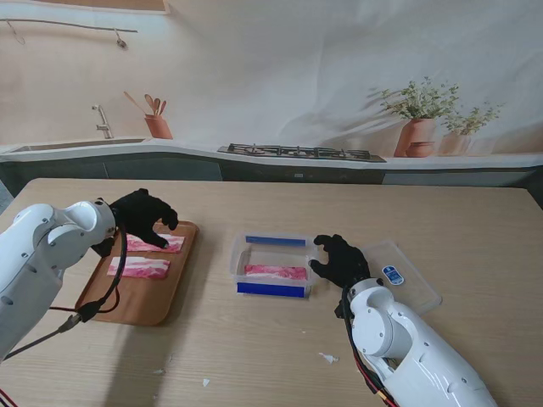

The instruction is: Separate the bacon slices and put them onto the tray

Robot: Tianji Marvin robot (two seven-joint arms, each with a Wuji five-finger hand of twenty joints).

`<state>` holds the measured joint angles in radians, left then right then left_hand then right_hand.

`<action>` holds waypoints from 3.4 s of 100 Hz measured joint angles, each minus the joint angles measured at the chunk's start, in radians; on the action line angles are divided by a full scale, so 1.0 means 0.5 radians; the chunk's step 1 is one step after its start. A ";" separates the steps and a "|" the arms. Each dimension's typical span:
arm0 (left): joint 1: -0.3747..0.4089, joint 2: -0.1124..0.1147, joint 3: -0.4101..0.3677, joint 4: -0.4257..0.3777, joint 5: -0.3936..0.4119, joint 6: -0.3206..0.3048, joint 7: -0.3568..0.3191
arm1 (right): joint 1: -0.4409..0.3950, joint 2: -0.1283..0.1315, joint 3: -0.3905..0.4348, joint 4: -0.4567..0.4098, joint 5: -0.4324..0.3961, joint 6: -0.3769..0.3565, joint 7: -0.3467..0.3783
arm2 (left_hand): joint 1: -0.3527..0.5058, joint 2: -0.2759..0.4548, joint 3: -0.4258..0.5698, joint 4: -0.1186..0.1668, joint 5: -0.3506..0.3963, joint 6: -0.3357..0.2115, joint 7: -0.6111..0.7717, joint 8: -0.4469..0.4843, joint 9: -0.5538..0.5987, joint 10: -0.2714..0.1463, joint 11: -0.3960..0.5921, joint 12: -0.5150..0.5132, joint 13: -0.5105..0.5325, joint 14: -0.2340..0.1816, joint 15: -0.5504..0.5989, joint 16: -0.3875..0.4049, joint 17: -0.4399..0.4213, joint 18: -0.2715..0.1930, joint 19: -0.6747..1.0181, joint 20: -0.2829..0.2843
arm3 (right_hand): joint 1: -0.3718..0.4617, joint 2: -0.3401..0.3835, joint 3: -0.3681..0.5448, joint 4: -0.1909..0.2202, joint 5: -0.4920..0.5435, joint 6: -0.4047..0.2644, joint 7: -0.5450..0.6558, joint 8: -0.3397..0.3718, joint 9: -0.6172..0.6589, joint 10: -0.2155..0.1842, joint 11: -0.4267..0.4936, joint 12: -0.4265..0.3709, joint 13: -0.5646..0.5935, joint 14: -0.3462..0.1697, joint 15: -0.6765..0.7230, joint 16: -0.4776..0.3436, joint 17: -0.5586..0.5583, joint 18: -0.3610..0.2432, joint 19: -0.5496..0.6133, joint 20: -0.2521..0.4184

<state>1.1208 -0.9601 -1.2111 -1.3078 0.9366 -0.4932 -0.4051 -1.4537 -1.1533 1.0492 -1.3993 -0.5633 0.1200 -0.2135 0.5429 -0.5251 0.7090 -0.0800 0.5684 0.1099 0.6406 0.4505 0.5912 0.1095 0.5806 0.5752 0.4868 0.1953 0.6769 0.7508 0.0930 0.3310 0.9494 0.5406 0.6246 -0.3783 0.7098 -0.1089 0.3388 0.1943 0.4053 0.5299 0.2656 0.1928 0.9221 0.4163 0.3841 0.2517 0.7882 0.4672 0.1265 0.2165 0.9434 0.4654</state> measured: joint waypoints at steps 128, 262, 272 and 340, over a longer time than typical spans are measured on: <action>-0.685 -0.392 1.536 0.077 -1.421 1.379 -0.087 | -0.018 -0.007 0.035 -0.009 0.045 -0.047 -0.010 | 0.261 0.337 -0.099 0.025 0.240 0.289 -0.477 -0.290 0.056 0.267 -0.328 -0.458 0.037 0.278 -0.400 -0.468 0.416 0.219 0.126 -0.069 | 0.000 0.000 -0.003 0.000 0.000 0.000 0.019 0.000 0.000 0.000 0.000 0.000 0.000 0.000 0.000 0.000 0.020 0.019 0.000 0.021; -0.847 -0.582 1.784 0.509 -1.538 1.401 -0.108 | -0.022 -0.007 0.034 -0.019 0.058 -0.044 -0.002 | 0.210 0.499 -0.332 0.050 -0.098 0.359 -0.535 -0.383 -0.126 0.287 -0.088 -0.240 -0.166 0.278 -0.144 -0.235 -0.026 0.008 0.029 -0.068 | 0.001 0.000 -0.003 0.000 0.000 0.000 0.020 0.000 0.000 0.000 0.000 0.000 0.000 0.000 0.000 0.000 0.020 0.020 0.000 0.021; -0.829 -0.564 1.761 0.461 -1.540 1.462 -0.105 | -0.022 -0.007 0.034 -0.019 0.058 -0.044 -0.002 | 0.210 0.499 -0.332 0.050 -0.098 0.359 -0.535 -0.379 -0.126 0.287 -0.088 -0.198 -0.158 0.278 -0.131 -0.204 -0.024 0.021 0.047 -0.067 | 0.001 0.000 -0.003 0.000 0.000 0.000 0.020 0.000 0.000 0.000 0.000 0.000 0.000 0.000 0.000 0.000 0.020 0.020 0.000 0.021; -0.821 -0.536 1.703 0.346 -1.597 1.623 -0.097 | -0.022 -0.008 0.033 -0.019 0.058 -0.039 -0.003 | 0.211 0.495 -0.296 0.050 -0.006 0.374 -0.536 -0.379 -0.007 0.288 0.172 0.253 -0.052 0.305 0.235 0.161 0.023 0.054 0.129 0.012 | 0.002 0.000 -0.003 0.000 0.003 0.000 0.020 0.000 0.000 0.000 0.000 0.000 0.000 0.000 0.000 0.000 0.020 0.020 0.000 0.021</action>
<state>0.7104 -1.2284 -0.3595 -1.1346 0.1379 0.3182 -0.4535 -1.4645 -1.1572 1.0657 -1.4089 -0.5341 0.1007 -0.2148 0.6482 -0.2774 0.5610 -0.0548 0.5654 0.2969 0.3727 0.2610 0.5878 0.2537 0.6665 0.7017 0.4610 0.3479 0.7945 0.8312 0.1045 0.3580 1.0138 0.5465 0.6253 -0.3783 0.7081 -0.1089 0.3402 0.1943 0.4154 0.5298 0.2656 0.1928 0.9221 0.4163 0.3841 0.2519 0.7882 0.4672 0.1367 0.2264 0.9434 0.4760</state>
